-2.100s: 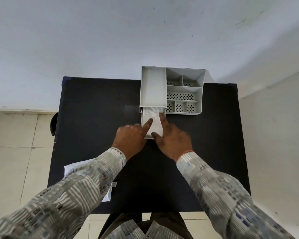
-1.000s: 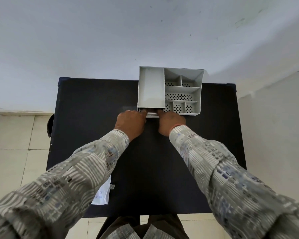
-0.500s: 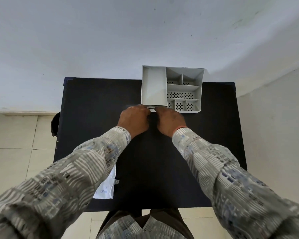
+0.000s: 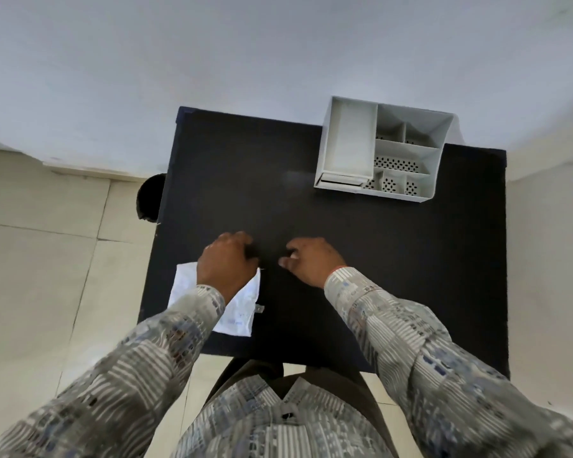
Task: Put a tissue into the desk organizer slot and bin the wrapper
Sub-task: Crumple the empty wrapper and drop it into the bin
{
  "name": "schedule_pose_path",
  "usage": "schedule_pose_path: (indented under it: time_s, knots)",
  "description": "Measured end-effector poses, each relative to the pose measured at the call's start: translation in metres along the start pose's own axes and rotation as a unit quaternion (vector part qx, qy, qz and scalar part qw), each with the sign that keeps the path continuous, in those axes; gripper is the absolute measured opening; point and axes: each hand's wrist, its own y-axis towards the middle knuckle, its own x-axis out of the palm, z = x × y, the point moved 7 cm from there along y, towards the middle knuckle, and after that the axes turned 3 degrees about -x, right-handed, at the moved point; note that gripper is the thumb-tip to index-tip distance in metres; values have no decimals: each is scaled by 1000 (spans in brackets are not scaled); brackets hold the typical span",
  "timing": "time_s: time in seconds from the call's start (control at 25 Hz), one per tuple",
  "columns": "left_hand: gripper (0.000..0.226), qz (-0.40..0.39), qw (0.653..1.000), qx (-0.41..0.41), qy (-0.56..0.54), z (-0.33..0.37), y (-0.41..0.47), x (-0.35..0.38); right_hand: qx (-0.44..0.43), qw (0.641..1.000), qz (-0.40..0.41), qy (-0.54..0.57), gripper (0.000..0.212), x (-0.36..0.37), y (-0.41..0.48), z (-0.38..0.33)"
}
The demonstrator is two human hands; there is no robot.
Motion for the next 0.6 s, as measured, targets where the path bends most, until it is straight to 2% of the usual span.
schedule_pose_path:
  time_s: [0.04, 0.12, 0.24, 0.36, 0.44, 0.52, 0.56, 0.6]
  knots:
    - [51, 1, 999, -36, 0, -25, -9, 5, 10, 999, -45, 14, 54, 21, 4, -8]
    - [69, -20, 994, -100, 26, -67, -26, 18, 22, 997, -68, 39, 62, 53, 10, -21]
    - [100, -92, 980, -163, 65, -105, -47, 46, 19, 995, -83, 53, 52, 84, 15, -39]
    - [101, -112, 973, -199, -22, -109, -61, 61, 17, 992, -97, 76, 21, 98, 11, -47]
    - [99, -94, 965, -204, -133, -101, -68, 57, 14, 982, -96, 164, 17, 92, -5, -54]
    - [108, -48, 950, -161, -265, -89, -77, 40, 7, 938, -115, 328, 8, 79, -29, -65]
    - [109, -24, 935, -126, -331, -82, -82, 29, -5, 900, -142, 413, 6, 71, -42, -72]
    - [105, -17, 910, -97, -404, -75, -89, 20, -18, 859, -171, 482, 15, 65, -57, -79]
